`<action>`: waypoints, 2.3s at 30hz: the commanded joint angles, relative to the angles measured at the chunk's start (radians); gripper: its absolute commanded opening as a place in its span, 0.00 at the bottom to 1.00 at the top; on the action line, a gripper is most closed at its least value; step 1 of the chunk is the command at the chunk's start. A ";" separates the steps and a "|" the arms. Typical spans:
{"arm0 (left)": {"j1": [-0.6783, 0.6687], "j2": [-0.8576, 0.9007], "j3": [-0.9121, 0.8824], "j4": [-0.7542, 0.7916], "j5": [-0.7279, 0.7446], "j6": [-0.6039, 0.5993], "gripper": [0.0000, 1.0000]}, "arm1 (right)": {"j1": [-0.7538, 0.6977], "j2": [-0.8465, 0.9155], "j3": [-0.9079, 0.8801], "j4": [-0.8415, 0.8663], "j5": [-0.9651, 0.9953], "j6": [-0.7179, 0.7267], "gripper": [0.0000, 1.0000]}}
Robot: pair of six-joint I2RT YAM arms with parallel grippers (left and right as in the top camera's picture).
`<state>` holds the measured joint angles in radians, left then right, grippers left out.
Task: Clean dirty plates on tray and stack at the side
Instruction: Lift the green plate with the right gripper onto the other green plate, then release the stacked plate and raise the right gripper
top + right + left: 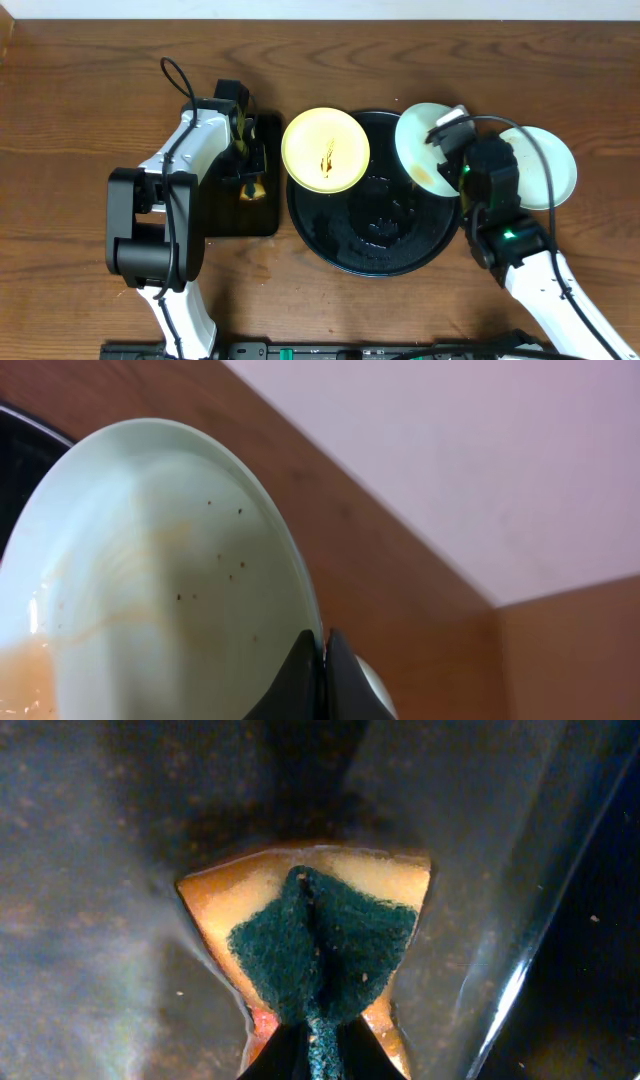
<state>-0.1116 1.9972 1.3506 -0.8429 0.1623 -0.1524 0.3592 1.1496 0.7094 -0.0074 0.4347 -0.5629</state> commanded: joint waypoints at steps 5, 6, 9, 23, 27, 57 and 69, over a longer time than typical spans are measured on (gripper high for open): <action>-0.008 -0.003 -0.021 0.000 0.035 0.017 0.09 | 0.112 -0.015 0.024 0.026 0.127 -0.172 0.01; -0.008 -0.003 -0.021 0.000 0.035 0.017 0.09 | 0.122 -0.015 0.024 0.027 0.144 -0.175 0.01; -0.008 -0.003 -0.021 0.000 0.035 0.017 0.09 | 0.139 -0.015 0.024 0.027 0.168 -0.180 0.01; -0.008 -0.003 -0.021 0.000 0.035 0.017 0.09 | 0.030 -0.015 0.024 0.011 0.193 0.365 0.01; -0.008 -0.003 -0.021 0.000 0.035 0.017 0.09 | -0.085 -0.015 0.024 -0.024 0.191 0.573 0.01; -0.008 -0.003 -0.021 0.003 0.035 0.017 0.09 | -0.687 0.230 0.024 -0.033 -0.121 0.865 0.06; -0.008 -0.003 -0.021 0.003 0.035 0.017 0.09 | -0.543 0.192 0.024 -0.008 -0.666 0.772 0.09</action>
<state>-0.1116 1.9972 1.3495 -0.8398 0.1665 -0.1524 -0.2405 1.3590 0.7124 -0.0071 -0.0387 0.2657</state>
